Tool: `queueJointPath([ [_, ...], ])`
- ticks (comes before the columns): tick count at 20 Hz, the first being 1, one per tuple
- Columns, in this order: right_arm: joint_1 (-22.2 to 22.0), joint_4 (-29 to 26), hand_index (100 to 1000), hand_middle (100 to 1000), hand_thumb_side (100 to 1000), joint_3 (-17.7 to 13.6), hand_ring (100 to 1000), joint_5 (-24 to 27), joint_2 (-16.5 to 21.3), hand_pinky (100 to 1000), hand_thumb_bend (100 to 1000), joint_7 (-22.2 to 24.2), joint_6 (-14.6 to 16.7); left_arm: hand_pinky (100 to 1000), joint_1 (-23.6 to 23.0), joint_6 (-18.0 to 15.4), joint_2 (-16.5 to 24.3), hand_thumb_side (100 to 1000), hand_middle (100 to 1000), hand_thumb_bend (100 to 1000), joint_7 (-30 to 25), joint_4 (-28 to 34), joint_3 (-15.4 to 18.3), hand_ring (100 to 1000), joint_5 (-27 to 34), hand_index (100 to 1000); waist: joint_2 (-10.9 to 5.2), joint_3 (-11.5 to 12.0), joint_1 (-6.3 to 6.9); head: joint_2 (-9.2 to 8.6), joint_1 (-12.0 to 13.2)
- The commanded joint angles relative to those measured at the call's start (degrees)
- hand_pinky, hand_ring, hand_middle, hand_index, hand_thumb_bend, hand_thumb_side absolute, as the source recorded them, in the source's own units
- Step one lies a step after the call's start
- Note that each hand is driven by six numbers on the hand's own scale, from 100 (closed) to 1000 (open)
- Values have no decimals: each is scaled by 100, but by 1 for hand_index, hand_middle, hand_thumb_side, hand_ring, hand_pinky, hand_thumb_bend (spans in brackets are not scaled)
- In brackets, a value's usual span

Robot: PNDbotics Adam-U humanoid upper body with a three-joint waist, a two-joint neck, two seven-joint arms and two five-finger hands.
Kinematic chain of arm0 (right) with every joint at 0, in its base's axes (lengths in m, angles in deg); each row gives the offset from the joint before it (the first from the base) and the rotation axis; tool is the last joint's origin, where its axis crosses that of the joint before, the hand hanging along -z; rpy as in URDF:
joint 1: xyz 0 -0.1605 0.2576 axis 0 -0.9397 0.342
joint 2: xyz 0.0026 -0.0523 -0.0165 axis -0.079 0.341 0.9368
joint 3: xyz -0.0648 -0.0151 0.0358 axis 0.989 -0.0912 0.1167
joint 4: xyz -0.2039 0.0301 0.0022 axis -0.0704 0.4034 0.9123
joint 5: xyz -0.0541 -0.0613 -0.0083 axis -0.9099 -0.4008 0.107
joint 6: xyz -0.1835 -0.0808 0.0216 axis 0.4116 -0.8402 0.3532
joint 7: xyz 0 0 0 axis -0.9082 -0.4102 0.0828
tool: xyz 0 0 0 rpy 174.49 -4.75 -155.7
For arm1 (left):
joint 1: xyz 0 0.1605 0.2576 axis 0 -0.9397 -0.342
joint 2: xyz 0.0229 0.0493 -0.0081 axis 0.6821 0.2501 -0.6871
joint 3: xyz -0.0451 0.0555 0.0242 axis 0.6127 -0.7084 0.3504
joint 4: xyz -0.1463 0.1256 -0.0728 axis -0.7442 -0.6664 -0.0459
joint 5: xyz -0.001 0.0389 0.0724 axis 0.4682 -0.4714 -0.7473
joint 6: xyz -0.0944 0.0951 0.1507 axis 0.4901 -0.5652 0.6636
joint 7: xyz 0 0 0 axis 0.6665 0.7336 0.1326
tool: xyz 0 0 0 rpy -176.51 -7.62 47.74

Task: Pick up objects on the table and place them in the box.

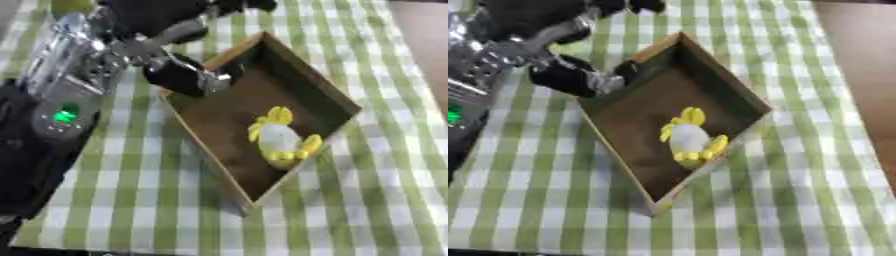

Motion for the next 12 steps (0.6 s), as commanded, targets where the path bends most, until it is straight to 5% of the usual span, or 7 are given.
queueJointPath([
  [1, 52, -91, 927, 676, 470, -70, 835, -47, 213, 837, 100, -33, 2, 830, 42, 302, 579, 269, 847, 254, 189, -3, 377, 784, 145, 937, -128, 5, 12, -76, -53],
  [12, 24, -91, 927, 675, 470, -68, 836, -83, 260, 837, 100, -38, 4, 851, 113, 333, 1223, 319, 865, 381, 429, -1788, 900, 817, -536, 954, -100, 7, 37, -100, -108],
])
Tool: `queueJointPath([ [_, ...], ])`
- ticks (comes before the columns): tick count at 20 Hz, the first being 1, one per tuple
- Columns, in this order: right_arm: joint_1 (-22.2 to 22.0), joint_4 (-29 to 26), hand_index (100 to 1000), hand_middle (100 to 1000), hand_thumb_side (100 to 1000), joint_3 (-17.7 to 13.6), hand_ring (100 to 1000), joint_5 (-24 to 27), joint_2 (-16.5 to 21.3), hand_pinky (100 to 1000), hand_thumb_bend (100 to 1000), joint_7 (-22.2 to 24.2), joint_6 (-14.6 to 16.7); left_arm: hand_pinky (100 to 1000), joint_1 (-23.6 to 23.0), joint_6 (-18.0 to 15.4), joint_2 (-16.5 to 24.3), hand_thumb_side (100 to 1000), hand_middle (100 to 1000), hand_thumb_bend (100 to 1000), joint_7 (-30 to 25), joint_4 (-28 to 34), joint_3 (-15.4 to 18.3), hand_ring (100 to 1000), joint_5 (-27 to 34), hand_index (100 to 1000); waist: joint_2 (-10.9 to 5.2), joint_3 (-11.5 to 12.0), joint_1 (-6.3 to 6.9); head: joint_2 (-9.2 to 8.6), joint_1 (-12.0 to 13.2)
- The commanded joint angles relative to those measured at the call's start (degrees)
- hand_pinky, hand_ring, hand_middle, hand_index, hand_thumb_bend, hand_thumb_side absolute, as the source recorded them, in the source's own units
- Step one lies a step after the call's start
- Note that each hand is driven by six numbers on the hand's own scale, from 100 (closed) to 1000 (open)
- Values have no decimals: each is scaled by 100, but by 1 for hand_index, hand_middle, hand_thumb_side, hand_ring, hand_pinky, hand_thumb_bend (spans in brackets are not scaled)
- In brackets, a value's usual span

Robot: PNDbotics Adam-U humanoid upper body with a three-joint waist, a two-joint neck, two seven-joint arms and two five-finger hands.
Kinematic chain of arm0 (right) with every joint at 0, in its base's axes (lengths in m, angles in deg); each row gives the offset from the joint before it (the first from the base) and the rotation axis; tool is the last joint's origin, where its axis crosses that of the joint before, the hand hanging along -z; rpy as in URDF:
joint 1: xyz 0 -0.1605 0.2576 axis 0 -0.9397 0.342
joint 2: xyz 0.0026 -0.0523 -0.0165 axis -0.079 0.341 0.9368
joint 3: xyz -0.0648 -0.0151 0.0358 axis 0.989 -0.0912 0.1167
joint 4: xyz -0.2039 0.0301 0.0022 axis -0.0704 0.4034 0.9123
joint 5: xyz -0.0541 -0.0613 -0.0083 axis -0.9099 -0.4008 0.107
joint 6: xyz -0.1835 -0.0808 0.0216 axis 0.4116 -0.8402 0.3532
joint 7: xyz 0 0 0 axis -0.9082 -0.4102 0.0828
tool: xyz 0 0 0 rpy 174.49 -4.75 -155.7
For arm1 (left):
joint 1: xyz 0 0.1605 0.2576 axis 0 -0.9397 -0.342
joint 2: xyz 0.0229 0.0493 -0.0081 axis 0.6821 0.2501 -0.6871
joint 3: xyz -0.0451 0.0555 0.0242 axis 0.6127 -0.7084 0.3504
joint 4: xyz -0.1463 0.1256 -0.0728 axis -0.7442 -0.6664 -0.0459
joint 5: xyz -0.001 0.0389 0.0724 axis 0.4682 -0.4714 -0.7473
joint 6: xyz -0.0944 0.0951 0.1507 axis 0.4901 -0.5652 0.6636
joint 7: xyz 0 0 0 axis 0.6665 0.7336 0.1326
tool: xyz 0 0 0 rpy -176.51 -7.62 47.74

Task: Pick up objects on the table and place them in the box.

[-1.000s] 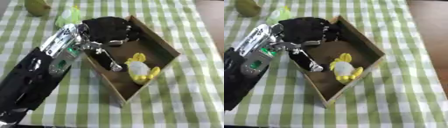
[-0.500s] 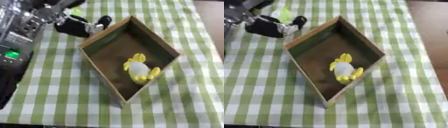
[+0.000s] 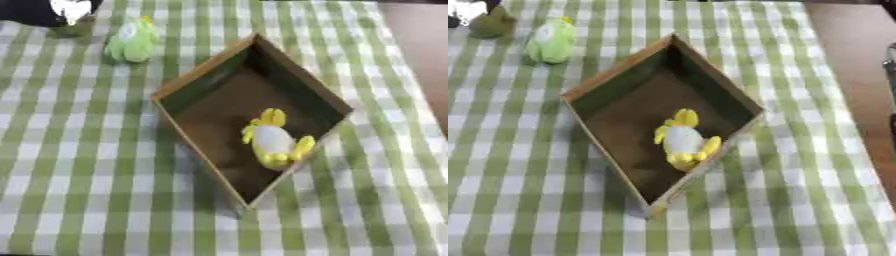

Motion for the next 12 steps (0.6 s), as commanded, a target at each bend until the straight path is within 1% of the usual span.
queueJointPath([
  [1, 28, -91, 927, 675, 470, -67, 837, -43, 211, 837, 100, -16, -3, 852, 156, -39, 265, 333, 866, 387, 112, -437, 192, 818, -256, 955, -101, 0, 24, -52, 3],
  [5, 29, -91, 927, 675, 465, -62, 837, -49, 219, 837, 100, -10, -3, 859, 185, -127, 357, 320, 878, 429, 183, -933, 268, 836, -483, 964, -83, 0, 25, -67, 19],
  [7, 32, -91, 927, 674, 470, -61, 836, -52, 227, 837, 100, -8, 1, 861, 207, -120, 403, 281, 883, 476, 221, -1147, 319, 843, -627, 965, -75, -1, 25, -81, 40],
  [9, 32, -91, 928, 674, 470, -61, 837, -57, 238, 837, 100, -6, 4, 863, 232, -140, 456, 256, 886, 503, 283, -1368, 379, 849, -782, 965, -62, -4, 31, -116, 48],
  [10, 34, -91, 928, 674, 470, -61, 837, -61, 246, 837, 100, -6, 6, 866, 243, -168, 492, 224, 888, 531, 319, -1490, 417, 855, -863, 965, -50, -6, 38, -148, 46],
  [12, 39, -91, 928, 674, 470, -60, 839, -68, 256, 837, 100, -4, 8, 870, 266, -264, 550, 225, 892, 557, 394, -1711, 483, 862, -984, 966, -28, -11, 51, -200, 47],
])
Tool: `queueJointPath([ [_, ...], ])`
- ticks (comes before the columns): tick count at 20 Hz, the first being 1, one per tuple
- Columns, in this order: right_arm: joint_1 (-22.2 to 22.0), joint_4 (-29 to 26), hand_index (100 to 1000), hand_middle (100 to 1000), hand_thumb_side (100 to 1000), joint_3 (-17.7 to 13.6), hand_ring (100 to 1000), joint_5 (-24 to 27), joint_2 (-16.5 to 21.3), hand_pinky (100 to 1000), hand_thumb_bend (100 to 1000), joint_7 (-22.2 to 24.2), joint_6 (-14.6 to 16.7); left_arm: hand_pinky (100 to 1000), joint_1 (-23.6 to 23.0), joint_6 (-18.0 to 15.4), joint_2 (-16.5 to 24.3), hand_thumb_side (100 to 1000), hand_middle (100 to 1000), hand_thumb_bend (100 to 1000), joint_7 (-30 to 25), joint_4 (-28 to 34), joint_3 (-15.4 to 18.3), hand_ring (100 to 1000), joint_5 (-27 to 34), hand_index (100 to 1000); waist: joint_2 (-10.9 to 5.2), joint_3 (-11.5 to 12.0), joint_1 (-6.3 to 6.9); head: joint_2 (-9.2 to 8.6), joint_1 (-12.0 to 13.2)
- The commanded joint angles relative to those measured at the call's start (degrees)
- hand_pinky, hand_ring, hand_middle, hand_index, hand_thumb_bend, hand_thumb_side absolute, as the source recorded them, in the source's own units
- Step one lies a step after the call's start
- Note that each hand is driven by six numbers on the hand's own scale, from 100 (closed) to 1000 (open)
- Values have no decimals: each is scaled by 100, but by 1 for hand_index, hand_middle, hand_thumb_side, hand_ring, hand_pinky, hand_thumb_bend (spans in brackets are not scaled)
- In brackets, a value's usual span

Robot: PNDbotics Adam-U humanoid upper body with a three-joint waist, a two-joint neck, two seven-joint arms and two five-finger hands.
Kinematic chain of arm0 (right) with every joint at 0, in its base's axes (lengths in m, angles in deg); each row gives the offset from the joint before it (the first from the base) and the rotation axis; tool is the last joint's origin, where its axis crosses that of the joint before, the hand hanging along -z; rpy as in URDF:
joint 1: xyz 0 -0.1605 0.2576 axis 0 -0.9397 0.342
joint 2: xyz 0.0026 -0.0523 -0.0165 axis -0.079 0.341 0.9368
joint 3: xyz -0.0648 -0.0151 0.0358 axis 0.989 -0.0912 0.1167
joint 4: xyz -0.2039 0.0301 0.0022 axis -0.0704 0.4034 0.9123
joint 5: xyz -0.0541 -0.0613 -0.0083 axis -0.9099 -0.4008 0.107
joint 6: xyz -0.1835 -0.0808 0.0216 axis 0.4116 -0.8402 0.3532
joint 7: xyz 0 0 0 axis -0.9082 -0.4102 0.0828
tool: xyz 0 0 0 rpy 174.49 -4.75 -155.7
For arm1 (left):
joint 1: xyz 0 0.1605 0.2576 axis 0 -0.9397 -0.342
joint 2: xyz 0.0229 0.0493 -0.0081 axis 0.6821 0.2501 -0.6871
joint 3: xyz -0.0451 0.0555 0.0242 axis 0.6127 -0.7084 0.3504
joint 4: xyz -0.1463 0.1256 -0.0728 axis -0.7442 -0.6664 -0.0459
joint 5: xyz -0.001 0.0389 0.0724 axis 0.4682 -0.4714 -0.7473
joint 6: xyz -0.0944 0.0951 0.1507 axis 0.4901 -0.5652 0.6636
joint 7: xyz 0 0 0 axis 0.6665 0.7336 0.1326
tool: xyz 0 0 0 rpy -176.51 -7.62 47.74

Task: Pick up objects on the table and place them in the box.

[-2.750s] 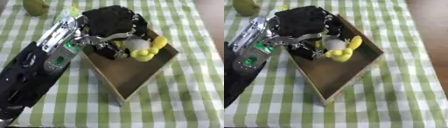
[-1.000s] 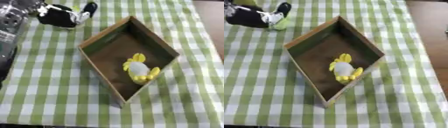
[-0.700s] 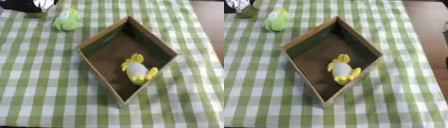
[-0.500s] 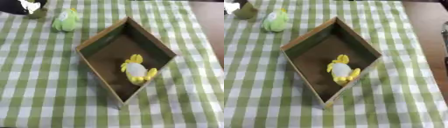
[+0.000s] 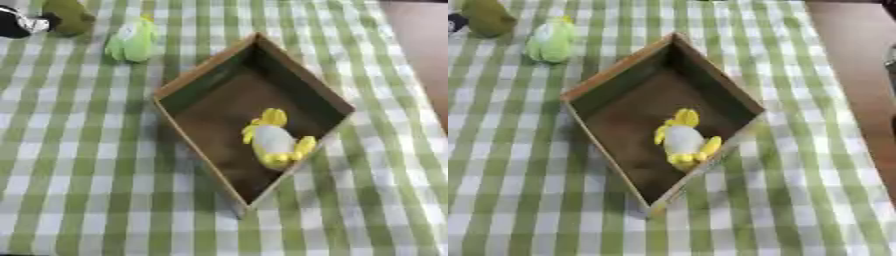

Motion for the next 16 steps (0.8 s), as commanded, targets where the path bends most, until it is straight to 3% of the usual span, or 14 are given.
queueJointPath([
  [1, 42, -91, 928, 673, 470, -60, 841, -63, 217, 838, 100, -2, 8, 870, 169, -131, 308, 236, 892, 577, 141, -272, 187, 865, -197, 967, -80, -8, 34, -144, 14],
  [8, 59, -91, 931, 669, 470, -66, 860, -113, 226, 841, 100, 11, -12, 880, 248, -543, 491, 293, 894, 679, 406, -586, 263, 885, -389, 964, 98, -39, 52, -454, 103],
  [16, 136, -91, 932, 667, 470, -46, 868, -149, 258, 842, 100, 40, 12, 881, 511, -774, 574, 222, 891, 678, 518, -1004, 383, 892, -636, 961, 294, -213, 90, -639, 219],
])
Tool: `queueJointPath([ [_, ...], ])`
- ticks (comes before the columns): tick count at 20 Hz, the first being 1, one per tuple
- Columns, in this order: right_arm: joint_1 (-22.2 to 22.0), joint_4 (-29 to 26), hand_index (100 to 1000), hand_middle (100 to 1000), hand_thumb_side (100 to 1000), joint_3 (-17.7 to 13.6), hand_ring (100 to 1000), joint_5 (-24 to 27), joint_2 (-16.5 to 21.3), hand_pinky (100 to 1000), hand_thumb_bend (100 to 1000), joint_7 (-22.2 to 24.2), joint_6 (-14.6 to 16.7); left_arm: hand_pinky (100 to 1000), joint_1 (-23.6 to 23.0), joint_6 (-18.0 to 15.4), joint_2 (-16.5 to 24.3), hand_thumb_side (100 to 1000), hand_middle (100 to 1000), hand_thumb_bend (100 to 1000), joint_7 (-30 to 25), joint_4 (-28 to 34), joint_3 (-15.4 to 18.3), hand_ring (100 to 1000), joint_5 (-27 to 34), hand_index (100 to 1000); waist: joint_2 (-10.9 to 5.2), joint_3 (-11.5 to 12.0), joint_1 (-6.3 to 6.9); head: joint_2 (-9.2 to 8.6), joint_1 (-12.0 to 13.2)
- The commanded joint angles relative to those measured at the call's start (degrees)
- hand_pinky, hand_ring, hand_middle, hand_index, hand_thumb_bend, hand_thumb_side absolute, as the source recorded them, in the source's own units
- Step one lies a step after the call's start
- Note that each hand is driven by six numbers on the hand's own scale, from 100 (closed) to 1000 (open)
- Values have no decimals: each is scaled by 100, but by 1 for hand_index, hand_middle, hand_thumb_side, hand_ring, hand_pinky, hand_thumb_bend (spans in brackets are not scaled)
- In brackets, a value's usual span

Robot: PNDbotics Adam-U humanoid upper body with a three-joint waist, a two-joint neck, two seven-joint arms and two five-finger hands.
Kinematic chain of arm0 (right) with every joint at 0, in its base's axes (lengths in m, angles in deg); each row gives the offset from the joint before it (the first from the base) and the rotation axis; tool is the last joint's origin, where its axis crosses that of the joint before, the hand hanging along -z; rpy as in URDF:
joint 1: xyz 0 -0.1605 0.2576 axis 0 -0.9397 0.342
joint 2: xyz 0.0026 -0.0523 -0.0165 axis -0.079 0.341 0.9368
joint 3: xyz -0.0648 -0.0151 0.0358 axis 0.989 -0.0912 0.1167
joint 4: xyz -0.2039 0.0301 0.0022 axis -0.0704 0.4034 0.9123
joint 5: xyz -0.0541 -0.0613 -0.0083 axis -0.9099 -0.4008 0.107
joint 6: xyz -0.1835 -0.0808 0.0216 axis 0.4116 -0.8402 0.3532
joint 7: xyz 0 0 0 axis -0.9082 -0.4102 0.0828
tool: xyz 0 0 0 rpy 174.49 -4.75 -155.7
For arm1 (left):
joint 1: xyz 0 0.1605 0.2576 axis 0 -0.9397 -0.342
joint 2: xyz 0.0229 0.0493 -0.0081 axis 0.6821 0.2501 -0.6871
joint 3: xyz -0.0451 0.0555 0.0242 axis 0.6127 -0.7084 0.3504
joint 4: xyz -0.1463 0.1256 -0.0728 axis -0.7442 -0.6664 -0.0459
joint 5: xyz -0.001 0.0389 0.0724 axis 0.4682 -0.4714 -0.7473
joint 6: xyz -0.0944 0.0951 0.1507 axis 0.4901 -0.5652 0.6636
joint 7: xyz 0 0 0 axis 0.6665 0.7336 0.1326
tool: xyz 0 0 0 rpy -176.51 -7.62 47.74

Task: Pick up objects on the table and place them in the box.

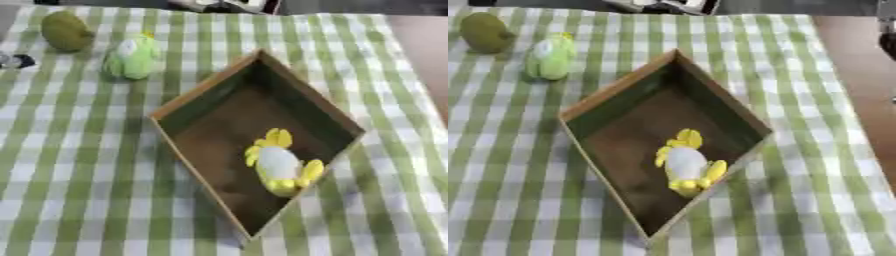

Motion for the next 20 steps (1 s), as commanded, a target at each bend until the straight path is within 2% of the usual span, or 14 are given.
queueJointPath([
  [1, 80, -91, 933, 666, 470, -48, 868, -56, 212, 843, 100, 19, 10, 880, 216, -78, 247, 217, 890, 673, 54, -124, 139, 891, -101, 960, -87, -43, 35, -109, 41],
  [8, 109, -91, 934, 664, 470, -39, 877, -84, 244, 844, 100, 37, 42, 875, 366, -136, 271, 170, 887, 626, 175, -416, 254, 890, -230, 961, 63, -199, 62, -143, 152],
  [16, 110, -91, 935, 661, 470, -31, 888, -120, 261, 845, 100, 57, 61, 867, 449, -42, 305, 143, 869, 602, 206, -722, 380, 885, -418, 962, 201, -269, 56, -160, 468],
  [18, 107, -91, 935, 660, 470, -33, 889, -125, 259, 845, 100, 58, 63, 862, 455, -31, 309, 129, 866, 592, 199, -790, 406, 882, -445, 962, 214, -253, 40, -197, 505],
  [20, 102, -91, 935, 660, 470, -38, 890, -132, 260, 845, 100, 55, 67, 858, 470, -38, 314, 123, 864, 593, 186, -837, 422, 879, -463, 962, 230, -245, 23, -306, 536],
])
